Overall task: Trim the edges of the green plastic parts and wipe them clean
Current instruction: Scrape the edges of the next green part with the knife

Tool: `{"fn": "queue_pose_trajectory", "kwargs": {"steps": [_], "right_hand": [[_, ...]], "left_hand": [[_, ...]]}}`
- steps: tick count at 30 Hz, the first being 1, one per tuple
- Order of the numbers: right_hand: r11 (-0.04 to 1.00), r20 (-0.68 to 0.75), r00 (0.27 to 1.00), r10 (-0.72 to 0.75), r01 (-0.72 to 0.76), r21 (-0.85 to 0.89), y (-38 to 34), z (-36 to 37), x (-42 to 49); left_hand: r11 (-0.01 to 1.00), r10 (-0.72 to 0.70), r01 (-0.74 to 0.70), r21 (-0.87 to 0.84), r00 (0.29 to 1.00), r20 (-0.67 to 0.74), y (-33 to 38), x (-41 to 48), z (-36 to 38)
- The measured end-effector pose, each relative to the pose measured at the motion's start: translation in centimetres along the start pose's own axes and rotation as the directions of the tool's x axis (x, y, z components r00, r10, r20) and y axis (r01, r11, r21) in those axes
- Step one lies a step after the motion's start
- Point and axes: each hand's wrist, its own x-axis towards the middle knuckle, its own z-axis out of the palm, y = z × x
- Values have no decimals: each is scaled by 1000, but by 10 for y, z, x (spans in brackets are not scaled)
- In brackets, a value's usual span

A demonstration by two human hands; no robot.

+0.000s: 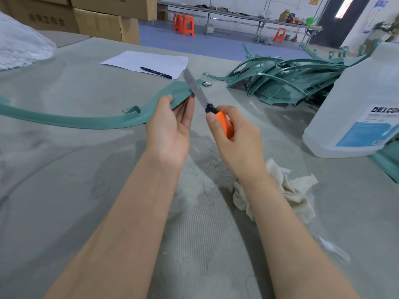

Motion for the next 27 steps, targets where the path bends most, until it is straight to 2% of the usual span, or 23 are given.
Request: {"fn": "queue_pose_trajectory", "kwargs": {"steps": [15,21,23,27], "right_hand": [[998,-70,998,1,-5,-56,0,-1,1],[981,-100,978,185,-190,-41,12,-11,9],[977,-112,971,211,-213,0,11,-13,9],[945,-93,955,281,-258,203,2,-12,9]], "left_hand": [[998,-27,26,55,999,23,0,-3,0],[999,16,-18,49,999,46,0,-4,3],[999,22,-25,48,999,46,-3,-4,3],[999,17,-18,35,999,47,-2,-3,1]]}}
